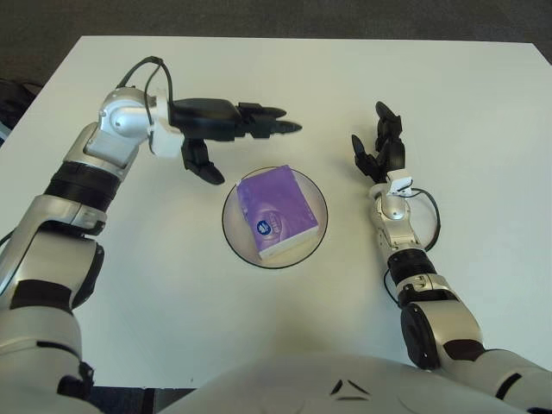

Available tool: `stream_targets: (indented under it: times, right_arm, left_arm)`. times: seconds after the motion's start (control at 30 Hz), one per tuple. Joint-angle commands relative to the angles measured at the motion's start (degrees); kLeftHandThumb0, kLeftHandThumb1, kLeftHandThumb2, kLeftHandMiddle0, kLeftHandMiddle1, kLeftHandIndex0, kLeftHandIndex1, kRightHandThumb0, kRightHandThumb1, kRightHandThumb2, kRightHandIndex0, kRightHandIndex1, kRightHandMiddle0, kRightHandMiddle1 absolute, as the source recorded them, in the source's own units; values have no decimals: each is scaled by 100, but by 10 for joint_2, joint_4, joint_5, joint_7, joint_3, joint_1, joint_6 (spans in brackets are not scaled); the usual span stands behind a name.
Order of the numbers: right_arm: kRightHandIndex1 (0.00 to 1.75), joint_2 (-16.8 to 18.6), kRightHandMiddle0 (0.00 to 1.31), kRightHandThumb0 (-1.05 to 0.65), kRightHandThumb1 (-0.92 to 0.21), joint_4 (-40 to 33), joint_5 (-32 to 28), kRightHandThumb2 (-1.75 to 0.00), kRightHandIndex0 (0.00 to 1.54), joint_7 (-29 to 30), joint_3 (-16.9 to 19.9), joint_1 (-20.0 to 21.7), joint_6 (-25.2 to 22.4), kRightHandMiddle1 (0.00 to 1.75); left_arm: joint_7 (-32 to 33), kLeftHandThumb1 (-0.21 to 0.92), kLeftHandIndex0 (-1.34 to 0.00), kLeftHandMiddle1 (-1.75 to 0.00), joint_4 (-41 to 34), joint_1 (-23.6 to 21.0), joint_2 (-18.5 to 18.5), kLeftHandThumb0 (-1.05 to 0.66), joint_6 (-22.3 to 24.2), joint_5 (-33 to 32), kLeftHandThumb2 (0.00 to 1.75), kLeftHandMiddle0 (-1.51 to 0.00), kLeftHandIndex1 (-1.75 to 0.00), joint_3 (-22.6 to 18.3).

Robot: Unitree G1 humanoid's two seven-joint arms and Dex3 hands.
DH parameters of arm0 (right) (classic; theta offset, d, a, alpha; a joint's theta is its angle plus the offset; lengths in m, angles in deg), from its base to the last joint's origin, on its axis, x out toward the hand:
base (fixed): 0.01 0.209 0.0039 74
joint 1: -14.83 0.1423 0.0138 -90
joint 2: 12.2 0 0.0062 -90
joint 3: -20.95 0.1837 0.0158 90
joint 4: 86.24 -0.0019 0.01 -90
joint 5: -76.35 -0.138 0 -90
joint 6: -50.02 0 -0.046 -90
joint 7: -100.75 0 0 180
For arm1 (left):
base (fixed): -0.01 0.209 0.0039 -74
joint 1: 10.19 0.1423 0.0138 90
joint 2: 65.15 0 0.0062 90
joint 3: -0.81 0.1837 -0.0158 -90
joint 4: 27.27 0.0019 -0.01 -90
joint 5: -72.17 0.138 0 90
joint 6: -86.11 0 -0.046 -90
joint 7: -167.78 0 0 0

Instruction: Put the tissue paper into the plate.

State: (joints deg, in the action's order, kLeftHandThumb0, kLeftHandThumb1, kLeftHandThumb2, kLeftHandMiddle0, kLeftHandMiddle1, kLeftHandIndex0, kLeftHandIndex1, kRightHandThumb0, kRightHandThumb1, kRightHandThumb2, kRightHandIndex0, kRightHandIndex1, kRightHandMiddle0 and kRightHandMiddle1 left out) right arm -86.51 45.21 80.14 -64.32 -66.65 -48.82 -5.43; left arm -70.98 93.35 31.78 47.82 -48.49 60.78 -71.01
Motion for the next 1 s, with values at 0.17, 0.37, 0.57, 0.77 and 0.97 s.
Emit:
stream_targets:
  times: [0.17, 0.37, 0.57, 0.77, 0.97]
  right_arm:
    - [2, 14, 0, -63, -91, 63, 10, -33, 37, -4, -7, -92, -1, 47]
    - [2, 11, 0, -63, -91, 60, 11, -32, 38, -7, -7, -95, -3, 47]
    - [2, 10, 0, -64, -92, 59, 10, -31, 38, -10, -7, -96, -2, 46]
    - [2, 10, 0, -64, -92, 60, 11, -31, 38, -9, -6, -96, -3, 46]
    - [1, 9, 0, -65, -92, 60, 14, -30, 37, -7, -7, -95, -2, 45]
  left_arm:
    - [-58, 45, 0, 0, 89, -12, -49, 8, 76, -83, 125, 0, 0, -84]
    - [-42, 85, 0, 0, 111, 13, -75, -74, 109, -108, 76, 0, 0, -137]
    - [-3, 91, 0, 0, 144, 14, -88, -98, 147, -83, 67, 0, 0, -160]
    - [7, 92, 0, 0, 196, 10, -114, -104, 162, -96, 61, 0, 0, -194]
    - [18, 92, 0, 0, 206, 13, -129, -105, 145, -99, 62, 0, 0, -228]
